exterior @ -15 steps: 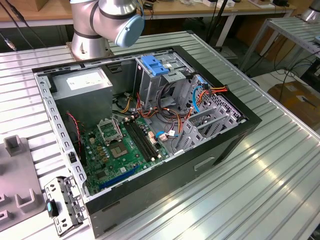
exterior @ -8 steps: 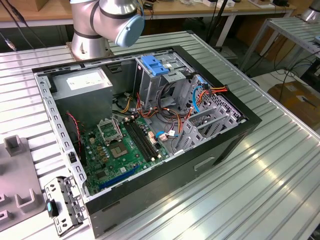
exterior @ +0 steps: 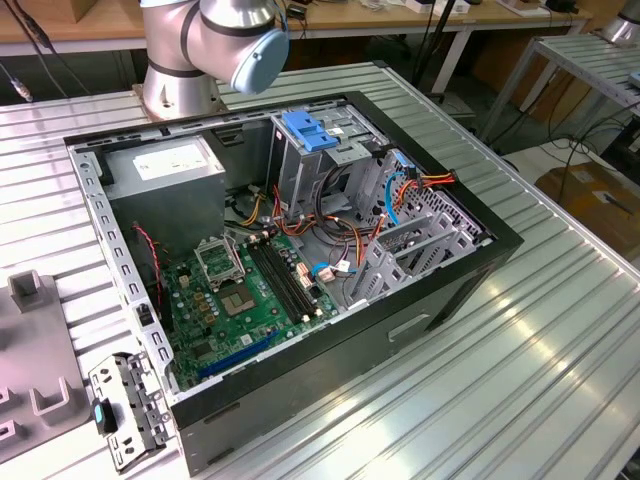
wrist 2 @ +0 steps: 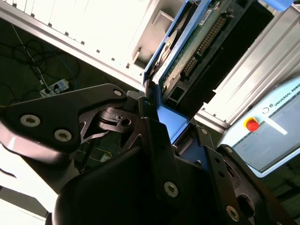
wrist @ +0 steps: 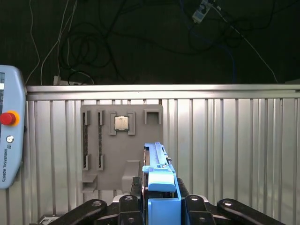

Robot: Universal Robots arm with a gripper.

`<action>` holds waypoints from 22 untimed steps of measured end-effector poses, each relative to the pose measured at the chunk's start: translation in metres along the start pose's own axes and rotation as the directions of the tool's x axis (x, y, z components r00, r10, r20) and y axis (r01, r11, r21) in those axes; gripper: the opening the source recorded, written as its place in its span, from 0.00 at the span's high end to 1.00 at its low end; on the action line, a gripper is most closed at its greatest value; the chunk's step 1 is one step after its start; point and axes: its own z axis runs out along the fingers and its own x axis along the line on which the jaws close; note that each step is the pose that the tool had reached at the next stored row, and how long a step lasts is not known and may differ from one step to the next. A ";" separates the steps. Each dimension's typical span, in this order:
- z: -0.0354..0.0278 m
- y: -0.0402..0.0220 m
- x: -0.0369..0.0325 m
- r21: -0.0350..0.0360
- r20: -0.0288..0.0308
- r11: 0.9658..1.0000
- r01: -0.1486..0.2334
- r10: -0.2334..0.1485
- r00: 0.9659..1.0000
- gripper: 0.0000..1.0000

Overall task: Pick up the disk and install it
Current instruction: 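Pick up the disk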

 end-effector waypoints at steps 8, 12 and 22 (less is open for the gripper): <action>0.0001 -0.0115 -0.0002 0.000 0.000 1.000 0.000 0.000 1.000 0.63; 0.0001 -0.0202 -0.0003 0.000 0.000 1.000 0.000 0.000 1.000 0.63; 0.0003 -0.0390 -0.0006 -0.001 0.000 1.000 0.000 0.000 1.000 0.63</action>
